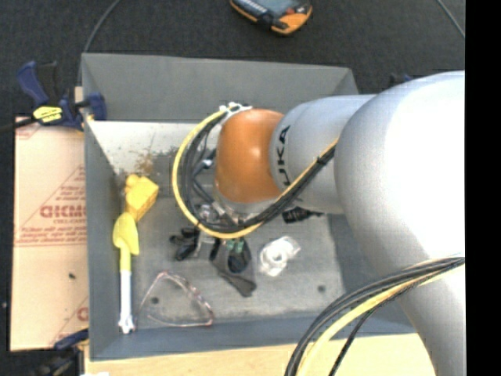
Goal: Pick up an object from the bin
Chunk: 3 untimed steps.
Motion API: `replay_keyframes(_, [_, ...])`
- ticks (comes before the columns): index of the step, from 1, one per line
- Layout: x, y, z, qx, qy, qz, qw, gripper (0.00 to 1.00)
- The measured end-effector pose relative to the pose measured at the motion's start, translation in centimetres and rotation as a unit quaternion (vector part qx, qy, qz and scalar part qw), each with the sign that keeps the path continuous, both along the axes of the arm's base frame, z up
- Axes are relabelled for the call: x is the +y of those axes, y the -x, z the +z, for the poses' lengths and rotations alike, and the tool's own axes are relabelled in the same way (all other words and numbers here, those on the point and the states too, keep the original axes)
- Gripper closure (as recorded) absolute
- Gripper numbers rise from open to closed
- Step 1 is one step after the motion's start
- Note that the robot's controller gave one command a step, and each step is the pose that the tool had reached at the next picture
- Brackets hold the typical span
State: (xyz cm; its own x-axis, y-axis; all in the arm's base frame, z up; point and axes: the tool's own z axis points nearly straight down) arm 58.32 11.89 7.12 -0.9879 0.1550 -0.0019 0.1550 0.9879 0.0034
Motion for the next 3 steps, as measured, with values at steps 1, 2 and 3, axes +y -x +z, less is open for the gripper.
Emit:
replay_keyframes(1, [0.0, 0.1, 0.5, 0.0010, 0.000, 0.000, 1.0000, 1.00])
replay_keyframes(2, [-0.1, 0.2, 1.8, 0.0041, 0.001, 0.000, 1.0000, 1.00])
replay_keyframes(3, [-0.1, 0.2, 4.2, 0.0037, 0.000, 0.000, 1.0000, 1.00])
